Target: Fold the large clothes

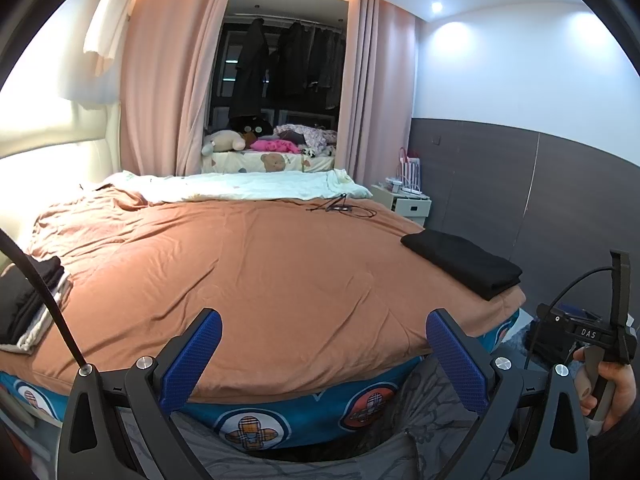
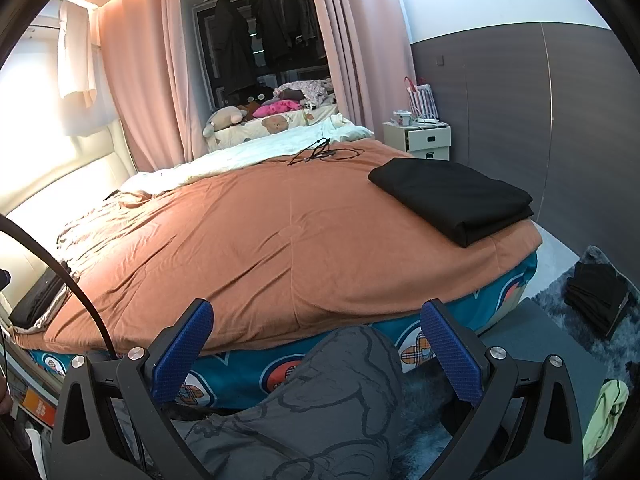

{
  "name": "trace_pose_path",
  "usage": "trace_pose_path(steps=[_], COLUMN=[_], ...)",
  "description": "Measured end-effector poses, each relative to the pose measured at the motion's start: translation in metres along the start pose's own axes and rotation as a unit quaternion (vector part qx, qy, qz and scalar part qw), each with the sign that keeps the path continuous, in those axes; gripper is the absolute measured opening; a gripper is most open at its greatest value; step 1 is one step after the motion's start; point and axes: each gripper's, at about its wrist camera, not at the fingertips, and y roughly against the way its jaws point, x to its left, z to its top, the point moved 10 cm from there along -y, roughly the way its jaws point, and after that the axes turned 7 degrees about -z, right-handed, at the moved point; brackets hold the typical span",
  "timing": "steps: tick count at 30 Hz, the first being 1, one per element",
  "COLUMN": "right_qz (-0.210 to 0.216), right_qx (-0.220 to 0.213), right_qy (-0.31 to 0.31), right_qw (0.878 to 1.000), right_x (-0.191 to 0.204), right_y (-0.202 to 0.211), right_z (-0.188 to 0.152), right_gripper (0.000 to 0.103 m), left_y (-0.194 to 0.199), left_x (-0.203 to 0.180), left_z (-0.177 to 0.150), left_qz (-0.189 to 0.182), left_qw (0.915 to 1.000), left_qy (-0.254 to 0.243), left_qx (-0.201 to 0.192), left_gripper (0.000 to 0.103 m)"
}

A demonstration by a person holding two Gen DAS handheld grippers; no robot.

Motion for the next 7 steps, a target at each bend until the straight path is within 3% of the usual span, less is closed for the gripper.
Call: trace_pose_path(steps=[7], right_qz=[0.008], right_qx=[-0.006], right_qy=[-0.001], right_qw=[1.0], right_x=[-0.003], right_y=[0.006], right_z=[-0.002], right_gripper=[0.103], left_y=[0.013], left_x=[-0.015], left_z=[0.001], left_qz=[0.006], left_qw=[0.9999], left_qy=[-0.009], left_qx=[-0.013], left_gripper=[0.103])
